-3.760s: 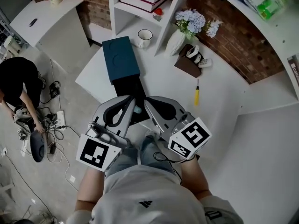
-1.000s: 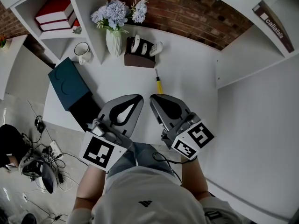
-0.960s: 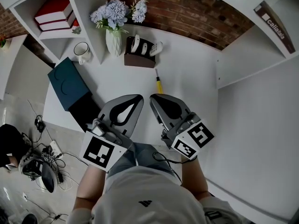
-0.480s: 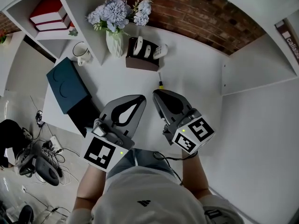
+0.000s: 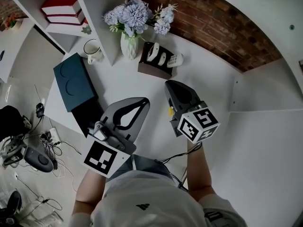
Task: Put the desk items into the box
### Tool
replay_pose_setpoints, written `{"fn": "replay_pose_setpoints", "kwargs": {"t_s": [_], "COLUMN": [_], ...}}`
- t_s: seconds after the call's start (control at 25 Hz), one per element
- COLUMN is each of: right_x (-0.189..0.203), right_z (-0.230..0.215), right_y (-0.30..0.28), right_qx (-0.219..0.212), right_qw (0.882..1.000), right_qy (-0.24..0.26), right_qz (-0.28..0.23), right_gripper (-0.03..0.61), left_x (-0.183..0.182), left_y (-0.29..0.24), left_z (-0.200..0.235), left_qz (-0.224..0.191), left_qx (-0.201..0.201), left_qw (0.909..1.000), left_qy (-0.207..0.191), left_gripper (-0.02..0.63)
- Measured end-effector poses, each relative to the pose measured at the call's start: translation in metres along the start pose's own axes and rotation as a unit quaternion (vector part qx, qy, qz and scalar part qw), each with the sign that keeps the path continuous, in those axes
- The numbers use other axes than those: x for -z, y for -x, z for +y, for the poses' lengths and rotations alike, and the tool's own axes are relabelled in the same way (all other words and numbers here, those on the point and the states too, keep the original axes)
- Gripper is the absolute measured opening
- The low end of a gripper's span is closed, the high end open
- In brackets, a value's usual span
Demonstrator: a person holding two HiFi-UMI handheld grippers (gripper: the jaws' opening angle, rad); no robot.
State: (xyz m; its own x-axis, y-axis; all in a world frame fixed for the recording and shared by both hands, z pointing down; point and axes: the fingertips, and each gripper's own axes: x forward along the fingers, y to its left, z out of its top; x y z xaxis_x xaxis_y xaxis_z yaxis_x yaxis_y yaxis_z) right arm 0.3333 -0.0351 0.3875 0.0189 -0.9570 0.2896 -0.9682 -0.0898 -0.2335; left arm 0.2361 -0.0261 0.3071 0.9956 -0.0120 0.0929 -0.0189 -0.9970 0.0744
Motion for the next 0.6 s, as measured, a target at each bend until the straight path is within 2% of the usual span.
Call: {"fn": "replay_pose_setpoints", "kwargs": {"t_s": [0.36,0.6], "right_x": [-0.005,0.011], "right_z": [-0.043,-0.058], "right_y": [-0.051,-0.070], "right_qx": [0.020,0.043], "right_qw": [0.999,0.997], "right_qy": [0.004,-0.007], "right_qz": [0.025,0.058], "right_gripper": [0.037,0.067], "left_x": [-0.001,0.001], "left_y": [0.009,0.013], "left_z": [0.021,0.031], "left_qz": [0.016,0.017], "left_qx": [-0.030,-0.044], "left_qw": [0.9993,0.9988], "left_qy": [-0.013,-0.009], "left_gripper": [0.012,0.012]}}
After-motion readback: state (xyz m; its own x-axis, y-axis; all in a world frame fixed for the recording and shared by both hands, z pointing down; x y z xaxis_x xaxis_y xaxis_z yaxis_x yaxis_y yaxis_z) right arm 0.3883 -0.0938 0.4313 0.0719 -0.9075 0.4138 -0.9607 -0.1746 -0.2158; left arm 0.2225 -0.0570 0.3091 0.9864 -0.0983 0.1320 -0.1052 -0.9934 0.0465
